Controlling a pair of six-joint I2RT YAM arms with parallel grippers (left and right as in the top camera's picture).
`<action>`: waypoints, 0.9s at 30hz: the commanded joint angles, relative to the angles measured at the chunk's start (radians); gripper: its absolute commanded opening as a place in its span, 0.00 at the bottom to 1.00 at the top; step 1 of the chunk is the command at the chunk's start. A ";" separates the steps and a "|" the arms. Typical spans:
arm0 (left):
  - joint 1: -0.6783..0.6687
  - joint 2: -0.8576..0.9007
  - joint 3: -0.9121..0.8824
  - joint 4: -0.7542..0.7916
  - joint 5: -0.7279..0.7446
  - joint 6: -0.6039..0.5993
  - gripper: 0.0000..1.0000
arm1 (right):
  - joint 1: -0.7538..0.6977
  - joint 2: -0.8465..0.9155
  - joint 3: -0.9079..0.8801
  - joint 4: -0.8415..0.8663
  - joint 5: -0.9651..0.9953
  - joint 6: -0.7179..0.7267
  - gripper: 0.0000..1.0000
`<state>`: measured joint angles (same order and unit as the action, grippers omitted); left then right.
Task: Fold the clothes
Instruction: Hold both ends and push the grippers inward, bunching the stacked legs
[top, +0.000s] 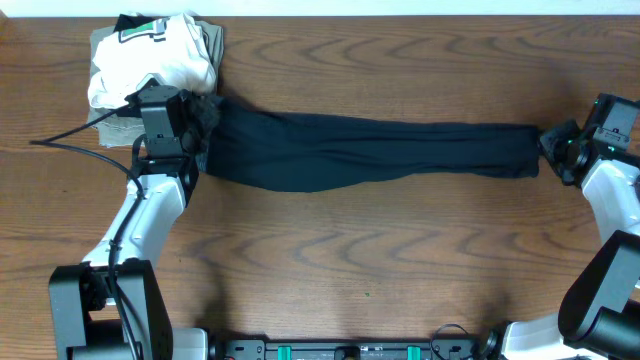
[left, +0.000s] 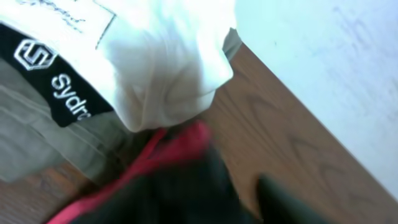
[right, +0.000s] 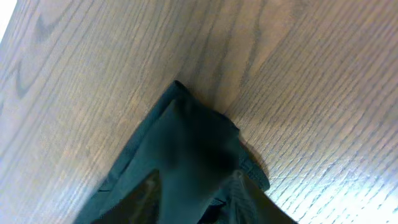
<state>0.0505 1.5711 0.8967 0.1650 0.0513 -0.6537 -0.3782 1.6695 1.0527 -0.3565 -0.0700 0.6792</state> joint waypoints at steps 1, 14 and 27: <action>0.003 0.008 0.027 0.004 -0.027 0.005 0.67 | 0.011 0.013 0.022 0.002 0.021 0.000 0.45; 0.003 -0.034 0.027 0.001 0.119 0.121 0.74 | 0.012 -0.048 0.066 -0.051 -0.092 -0.206 0.74; -0.174 -0.051 0.033 -0.315 0.131 0.350 0.65 | 0.261 -0.084 0.097 -0.216 -0.097 -0.426 0.42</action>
<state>-0.0826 1.5333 0.9047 -0.1074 0.2337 -0.3775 -0.1749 1.5974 1.1332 -0.5552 -0.2413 0.3031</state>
